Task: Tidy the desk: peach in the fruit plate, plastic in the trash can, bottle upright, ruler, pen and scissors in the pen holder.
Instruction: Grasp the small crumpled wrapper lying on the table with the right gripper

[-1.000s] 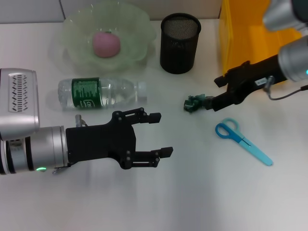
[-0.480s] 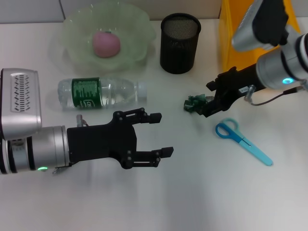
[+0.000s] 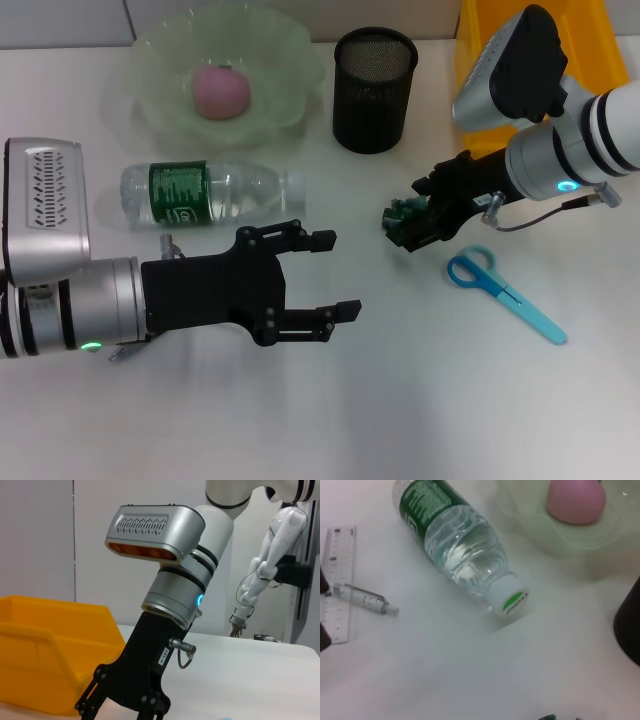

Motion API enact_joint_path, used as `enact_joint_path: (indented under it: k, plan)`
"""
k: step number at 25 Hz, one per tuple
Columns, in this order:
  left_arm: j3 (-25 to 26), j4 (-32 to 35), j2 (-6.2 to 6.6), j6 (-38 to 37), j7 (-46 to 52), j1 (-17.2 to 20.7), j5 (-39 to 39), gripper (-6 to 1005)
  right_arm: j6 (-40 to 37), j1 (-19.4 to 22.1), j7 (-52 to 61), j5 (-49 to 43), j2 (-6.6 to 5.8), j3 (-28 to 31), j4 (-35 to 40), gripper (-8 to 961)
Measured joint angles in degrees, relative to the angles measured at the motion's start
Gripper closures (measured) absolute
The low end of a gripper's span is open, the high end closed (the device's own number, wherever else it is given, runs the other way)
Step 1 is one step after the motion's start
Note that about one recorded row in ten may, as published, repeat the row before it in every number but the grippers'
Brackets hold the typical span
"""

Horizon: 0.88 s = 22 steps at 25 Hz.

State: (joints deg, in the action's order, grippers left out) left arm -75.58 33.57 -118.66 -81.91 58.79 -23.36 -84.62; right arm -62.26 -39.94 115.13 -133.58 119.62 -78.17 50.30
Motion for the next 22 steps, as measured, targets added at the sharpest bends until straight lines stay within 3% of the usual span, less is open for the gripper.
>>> enact_joint_path:
  k: [5,13,22]
  plan:
    - [-0.2,0.0,0.01,0.2,0.0,-0.1,0.0,184,0.7,-0.7,-0.1,0.1,-0.01,-0.1,-1.7,140]
    - [-0.3,0.0,0.01,0.7,0.0,-0.1,0.0,184,2.6,-0.8,0.0,0.2,-0.01,-0.8,-3.1,230]
    - [-0.3,0.0,0.01,0.7,0.0,-0.2,0.0,185,4.4,-0.5,0.1,0.2,0.0,-3.0,-3.1,492]
